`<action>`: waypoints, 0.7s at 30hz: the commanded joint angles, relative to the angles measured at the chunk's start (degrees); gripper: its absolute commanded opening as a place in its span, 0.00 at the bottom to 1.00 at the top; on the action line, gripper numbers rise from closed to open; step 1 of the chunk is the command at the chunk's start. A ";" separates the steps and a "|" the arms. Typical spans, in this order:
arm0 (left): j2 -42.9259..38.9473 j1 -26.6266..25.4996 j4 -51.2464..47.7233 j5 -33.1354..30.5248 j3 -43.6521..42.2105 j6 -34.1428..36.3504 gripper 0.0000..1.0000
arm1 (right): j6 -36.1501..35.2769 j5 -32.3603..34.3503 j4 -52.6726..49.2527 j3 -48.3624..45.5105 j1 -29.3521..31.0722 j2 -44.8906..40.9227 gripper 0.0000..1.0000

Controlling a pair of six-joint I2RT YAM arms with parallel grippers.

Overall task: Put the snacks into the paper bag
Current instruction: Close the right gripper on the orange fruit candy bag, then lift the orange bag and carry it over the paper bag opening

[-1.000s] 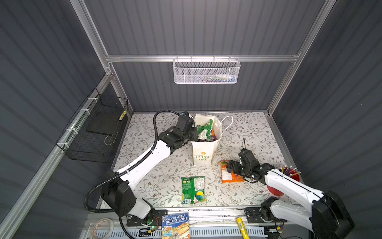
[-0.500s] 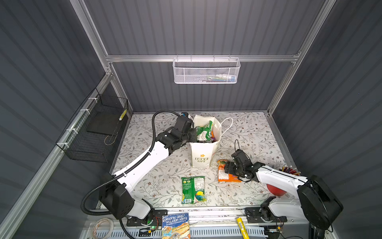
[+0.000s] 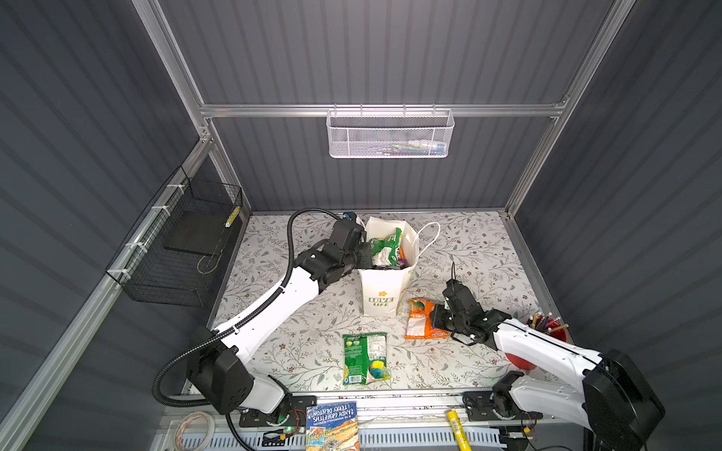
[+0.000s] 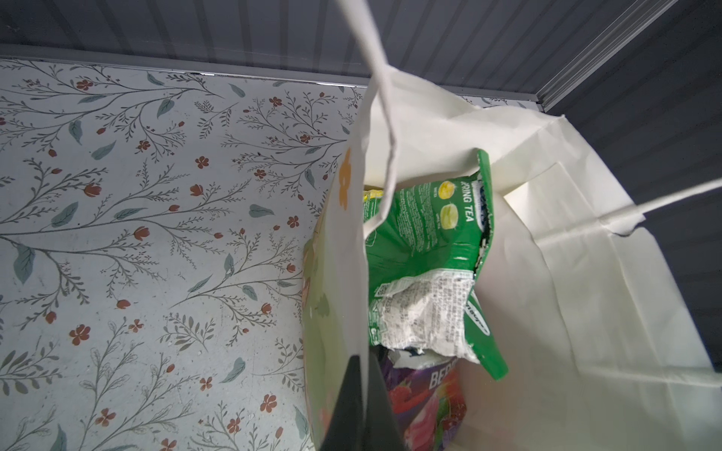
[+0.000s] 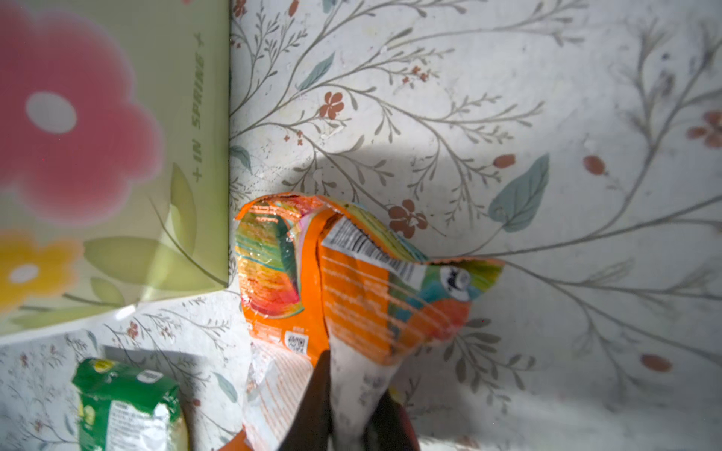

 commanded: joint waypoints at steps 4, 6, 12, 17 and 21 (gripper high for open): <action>-2.32 -0.06 0.16 1.15 -0.02 1.33 0.00 | -0.64 -0.02 -4.44 0.44 0.18 -4.53 0.00; -2.44 -0.06 0.14 1.17 -0.02 1.38 0.00 | -0.67 0.58 -6.78 1.42 0.26 -7.28 0.00; -3.28 -0.06 0.71 1.87 -0.28 1.42 0.00 | -1.91 3.55 -14.58 5.79 0.25 -21.35 0.00; -3.64 -0.03 1.11 2.73 -0.37 1.25 0.00 | -4.05 5.11 -18.20 13.24 0.25 -30.87 0.00; -3.99 -0.06 1.18 2.51 -0.46 1.51 0.00 | -6.84 5.67 -18.73 20.89 0.19 -31.97 0.00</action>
